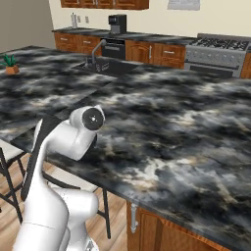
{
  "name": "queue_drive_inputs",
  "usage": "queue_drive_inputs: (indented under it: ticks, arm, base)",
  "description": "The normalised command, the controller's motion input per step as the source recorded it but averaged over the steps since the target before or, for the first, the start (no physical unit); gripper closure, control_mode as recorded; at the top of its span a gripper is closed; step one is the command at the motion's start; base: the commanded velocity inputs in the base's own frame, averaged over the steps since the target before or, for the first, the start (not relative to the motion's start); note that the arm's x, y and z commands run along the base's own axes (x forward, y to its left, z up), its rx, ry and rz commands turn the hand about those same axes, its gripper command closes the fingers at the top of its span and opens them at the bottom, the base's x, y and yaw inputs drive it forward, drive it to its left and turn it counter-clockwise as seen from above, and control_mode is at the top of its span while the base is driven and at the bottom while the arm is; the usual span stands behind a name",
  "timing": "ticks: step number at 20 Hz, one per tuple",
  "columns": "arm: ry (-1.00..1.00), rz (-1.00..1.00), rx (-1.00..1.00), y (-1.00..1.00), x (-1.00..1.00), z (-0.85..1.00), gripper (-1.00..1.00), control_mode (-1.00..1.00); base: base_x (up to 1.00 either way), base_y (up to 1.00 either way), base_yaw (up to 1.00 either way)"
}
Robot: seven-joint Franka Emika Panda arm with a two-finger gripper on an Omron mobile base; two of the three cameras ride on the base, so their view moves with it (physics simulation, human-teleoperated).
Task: Get the candle and the beer from the cabinet and move them to the dining counter.
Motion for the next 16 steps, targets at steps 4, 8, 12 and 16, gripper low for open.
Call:
queue_drive_inputs:
  ticks: [4, 8, 12, 16]
  arm:
    - [0.0, 0.37, 0.0, 0.0, 0.42, -0.49, 1.0, -1.0]
    - [0.0, 0.26, 0.0, 0.02, 0.4, -0.43, 1.0, -1.0]
    - [0.0, 0.17, 0.0, 0.0, 0.24, -0.31, 1.0, -1.0]
    - [0.01, 0.02, 0.0, 0.0, 0.07, -0.15, 1.0, -1.0]
  base:
    - [0.0, 0.0, 0.0]
    - [0.0, 0.0, 0.0]
    - [0.0, 0.0, 0.0]
    - [0.0, 0.0, 0.0]
